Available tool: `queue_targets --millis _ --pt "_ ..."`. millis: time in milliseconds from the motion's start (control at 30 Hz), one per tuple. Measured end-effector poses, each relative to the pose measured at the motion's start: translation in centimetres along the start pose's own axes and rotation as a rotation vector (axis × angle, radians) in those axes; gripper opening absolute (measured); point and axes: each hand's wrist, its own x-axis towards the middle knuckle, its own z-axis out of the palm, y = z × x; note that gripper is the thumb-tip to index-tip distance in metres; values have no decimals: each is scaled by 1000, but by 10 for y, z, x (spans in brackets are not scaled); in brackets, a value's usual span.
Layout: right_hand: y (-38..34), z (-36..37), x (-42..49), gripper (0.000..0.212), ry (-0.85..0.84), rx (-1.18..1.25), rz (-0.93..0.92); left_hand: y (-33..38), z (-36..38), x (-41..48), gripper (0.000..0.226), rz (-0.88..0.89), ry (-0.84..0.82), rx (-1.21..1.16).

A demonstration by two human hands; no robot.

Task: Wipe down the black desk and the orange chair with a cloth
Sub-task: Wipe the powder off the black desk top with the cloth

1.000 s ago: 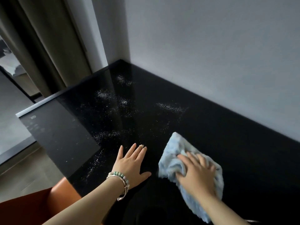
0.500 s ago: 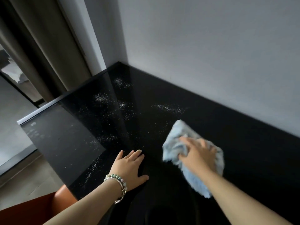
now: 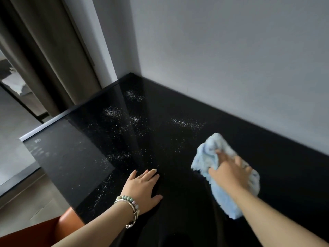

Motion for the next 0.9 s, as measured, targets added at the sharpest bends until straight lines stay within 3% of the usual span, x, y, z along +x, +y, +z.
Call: queue_targets --millis 67,133,200,267,333,367,433,500,600,667,700,767,833,900 --pt "-16 13 -14 54 53 -234 -186 -2 -2 1 67 3 48 -11" --pt "-29 12 -24 53 -8 -172 -457 -3 -5 3 66 -19 144 -21" --pt "-19 4 -21 49 179 -163 -537 -4 -11 11 71 -39 206 -33" --pt "6 -14 -1 44 351 -185 -215 -4 -17 23 79 -45 200 -57" --pt "32 -35 19 39 326 -181 218 -6 -24 38 89 -86 159 -95" --pt "40 -39 27 40 285 -155 354 -7 -27 46 95 -119 133 -112" --pt "35 -33 34 41 230 -173 438 -10 -32 61 107 -181 67 -120" --pt "17 -16 33 37 207 -237 316 -11 -34 73 117 -234 -15 -124" --pt "-7 6 17 46 59 -269 -183 -9 -32 84 125 -273 -97 -114" --pt "-7 -7 18 45 117 -224 -369 -10 -28 86 127 -277 -91 -101" --pt "-1 -16 23 40 238 -199 -293 -11 -26 86 127 -272 -82 -102" --pt "20 -37 41 30 393 -197 104 -13 -26 86 128 -268 -70 -116" --pt "41 -59 60 37 317 -176 417 -12 -29 87 128 -270 -72 -145" --pt "42 -69 76 48 204 -121 573 -10 -31 88 128 -271 -78 -158"
